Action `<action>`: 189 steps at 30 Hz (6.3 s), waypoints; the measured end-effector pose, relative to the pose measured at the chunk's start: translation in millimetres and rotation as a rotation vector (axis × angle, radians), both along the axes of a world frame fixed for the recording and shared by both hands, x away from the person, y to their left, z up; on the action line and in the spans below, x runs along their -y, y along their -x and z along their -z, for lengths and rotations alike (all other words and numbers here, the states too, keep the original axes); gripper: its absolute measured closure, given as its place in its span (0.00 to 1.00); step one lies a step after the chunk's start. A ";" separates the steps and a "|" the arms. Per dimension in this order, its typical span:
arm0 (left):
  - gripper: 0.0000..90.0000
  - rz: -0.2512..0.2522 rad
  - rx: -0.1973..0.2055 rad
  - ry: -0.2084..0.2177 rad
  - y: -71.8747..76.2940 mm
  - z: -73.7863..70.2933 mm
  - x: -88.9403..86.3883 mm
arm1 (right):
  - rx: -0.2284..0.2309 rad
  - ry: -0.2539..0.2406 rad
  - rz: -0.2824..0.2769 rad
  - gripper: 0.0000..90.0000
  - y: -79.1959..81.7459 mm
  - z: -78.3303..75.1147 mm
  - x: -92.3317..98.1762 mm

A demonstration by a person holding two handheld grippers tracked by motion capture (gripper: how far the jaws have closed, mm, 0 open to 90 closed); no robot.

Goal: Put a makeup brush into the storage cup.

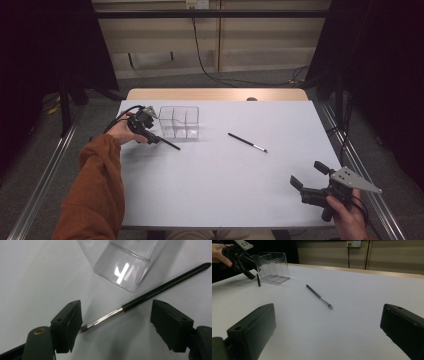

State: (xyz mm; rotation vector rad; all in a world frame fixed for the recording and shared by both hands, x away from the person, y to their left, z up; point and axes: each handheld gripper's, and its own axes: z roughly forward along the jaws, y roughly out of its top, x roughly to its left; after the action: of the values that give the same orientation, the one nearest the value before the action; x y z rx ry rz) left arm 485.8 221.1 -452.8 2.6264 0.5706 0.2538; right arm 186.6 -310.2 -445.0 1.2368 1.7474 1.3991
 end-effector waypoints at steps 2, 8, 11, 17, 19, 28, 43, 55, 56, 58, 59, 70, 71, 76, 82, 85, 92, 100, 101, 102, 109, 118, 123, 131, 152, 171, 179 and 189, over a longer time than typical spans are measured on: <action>0.29 0.010 -0.009 -0.011 -0.8 0.2 0.6 | 0.000 0.000 0.000 0.00 0.0 0.0 0.0; 0.30 0.000 -0.013 -0.002 -4.0 1.3 -2.3 | 0.001 -0.006 0.007 0.00 0.5 -0.3 0.2; 0.31 0.015 -0.024 -0.013 -5.3 3.1 -0.8 | 0.001 -0.001 0.004 0.00 0.5 -0.2 0.4; 0.32 0.011 -0.031 -0.018 -6.2 4.6 -1.5 | 0.001 -0.007 0.006 0.00 1.1 -0.3 0.6; 0.32 0.008 -0.033 -0.015 -6.7 5.6 0.0 | 0.000 0.000 0.004 0.00 0.9 0.1 1.1; 0.45 0.011 -0.083 0.005 -6.9 5.1 -1.7 | -0.003 0.001 0.012 0.00 1.2 0.0 1.5; 0.66 -0.001 -0.143 0.020 -6.2 3.2 -3.8 | 0.002 0.008 0.020 0.00 3.8 -0.3 2.4; 0.81 0.052 -0.196 -0.038 1.0 -1.5 -3.2 | -0.006 0.005 0.029 0.00 4.9 -0.1 2.7; 0.82 0.064 -0.205 -0.046 1.7 -2.0 -3.2 | -0.005 0.005 0.029 0.00 4.8 -0.1 2.7; 0.84 0.075 -0.216 -0.052 3.2 -2.6 -3.1 | -0.006 0.004 0.025 0.00 4.5 -0.1 2.6; 0.84 0.081 -0.215 -0.059 4.0 -3.0 -2.8 | -0.005 0.005 0.024 0.00 4.3 0.0 2.4; 0.90 0.074 -0.242 -0.091 6.6 -4.0 1.5 | -0.005 0.010 0.016 0.00 1.6 0.3 1.5; 0.90 0.071 -0.242 -0.087 6.6 -3.7 1.3 | -0.006 0.010 0.017 0.00 1.5 0.3 1.4; 0.92 0.094 -0.266 -0.068 9.5 -4.5 0.6 | -0.007 0.011 0.018 0.00 1.6 0.4 1.6; 0.93 0.096 -0.273 -0.035 11.1 -4.8 0.9 | -0.006 0.012 0.016 0.00 1.3 0.5 1.2; 0.93 0.089 -0.279 -0.017 11.4 -8.1 0.7 | -0.007 0.011 0.017 0.00 1.2 0.4 1.0; 0.93 0.075 -0.298 -0.007 14.8 -14.4 0.2 | -0.005 0.010 0.015 0.00 1.0 0.3 0.7; 0.93 0.068 -0.312 0.007 21.5 -23.8 -2.9 | -0.005 0.012 0.016 0.00 0.7 0.3 0.3; 0.93 0.067 -0.311 0.013 22.5 -25.1 -2.9 | -0.005 0.012 0.016 0.00 0.6 0.3 0.3; 0.93 0.073 -0.307 0.021 23.5 -26.3 -3.0 | -0.004 0.011 0.016 0.00 0.6 0.3 0.3; 0.93 0.078 -0.331 0.062 30.6 -32.2 0.5 | -0.004 0.013 0.013 0.00 0.8 0.1 -0.3; 0.93 0.063 -0.344 0.101 34.7 -32.0 -2.9 | -0.009 0.012 0.013 0.00 0.0 0.4 -0.6; 0.93 0.061 -0.338 0.133 39.5 -39.7 -5.9 | -0.008 0.014 0.013 0.00 -0.4 0.4 -1.0; 0.93 0.029 -0.327 0.209 50.1 -45.8 -0.3 | -0.003 0.017 0.007 0.00 -0.7 0.3 -1.5; 0.93 0.034 -0.256 0.304 70.4 -51.9 -6.2 | 0.000 0.020 0.008 0.00 -0.3 -0.3 -2.3; 0.93 0.075 -0.198 0.390 99.2 -51.7 6.5 | 0.032 -0.003 -0.025 0.00 -1.1 -4.9 -8.2; 0.93 0.098 -0.182 0.416 111.6 -55.0 9.5 | 0.083 -0.021 -0.079 0.00 -7.5 -15.8 -15.8; 0.93 0.147 -0.178 0.407 125.4 -54.2 20.3 | 0.055 -0.011 -0.224 0.00 -21.7 -20.3 -37.3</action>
State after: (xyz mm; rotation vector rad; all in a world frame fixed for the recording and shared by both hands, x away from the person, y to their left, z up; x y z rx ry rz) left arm 360.4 200.8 -398.6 2.2900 0.4293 -0.1323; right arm 208.3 -272.8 -424.8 1.0220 1.8885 1.5548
